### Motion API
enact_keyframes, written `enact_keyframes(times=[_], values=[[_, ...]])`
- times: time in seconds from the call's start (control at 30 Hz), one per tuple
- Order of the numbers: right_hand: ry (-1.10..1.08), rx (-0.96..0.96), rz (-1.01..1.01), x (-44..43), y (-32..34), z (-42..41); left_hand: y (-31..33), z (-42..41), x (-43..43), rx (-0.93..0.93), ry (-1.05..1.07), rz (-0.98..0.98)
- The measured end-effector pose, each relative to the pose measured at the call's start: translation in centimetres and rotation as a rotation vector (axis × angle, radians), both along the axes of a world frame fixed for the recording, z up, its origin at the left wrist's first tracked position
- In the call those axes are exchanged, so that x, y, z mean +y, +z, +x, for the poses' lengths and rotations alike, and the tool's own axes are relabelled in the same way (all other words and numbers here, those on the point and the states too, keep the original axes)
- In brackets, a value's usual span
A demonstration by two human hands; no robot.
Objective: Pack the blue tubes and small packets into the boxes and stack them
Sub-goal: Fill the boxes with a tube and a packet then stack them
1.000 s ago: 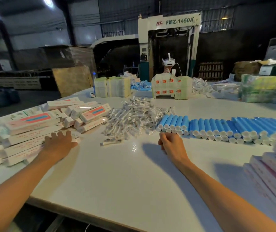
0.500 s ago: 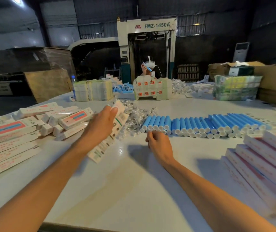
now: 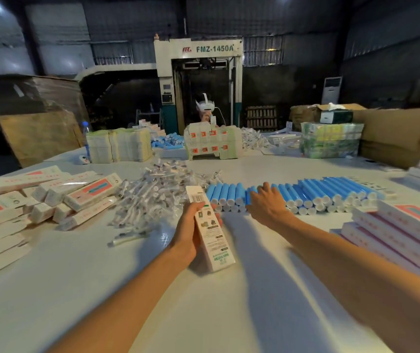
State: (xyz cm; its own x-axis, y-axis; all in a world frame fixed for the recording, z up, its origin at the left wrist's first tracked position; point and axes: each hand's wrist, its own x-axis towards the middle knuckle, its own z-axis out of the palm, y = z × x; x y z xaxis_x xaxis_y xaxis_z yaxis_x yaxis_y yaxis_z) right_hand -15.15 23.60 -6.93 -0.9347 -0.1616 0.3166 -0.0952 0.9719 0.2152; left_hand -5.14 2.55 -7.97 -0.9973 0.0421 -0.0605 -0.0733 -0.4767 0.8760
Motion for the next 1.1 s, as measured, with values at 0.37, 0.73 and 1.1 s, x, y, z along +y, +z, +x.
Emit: enact_keyframes(times=[0.37,0.73,1.1], values=[[-0.155,0.108,0.117,-4.5,-0.5,4.0,0.2,0.1,-0.6,0.164,-0.01,0.063],[-0.09,0.046,-0.576,-2.0,3.7,6.6,1.5,0.8,-1.6,0.307,-0.109,-0.034],[0.774,-0.059,-1.811,-5.2,10.4,9.6,1.5,1.0,-1.0,0.373,-0.211,-0.089]])
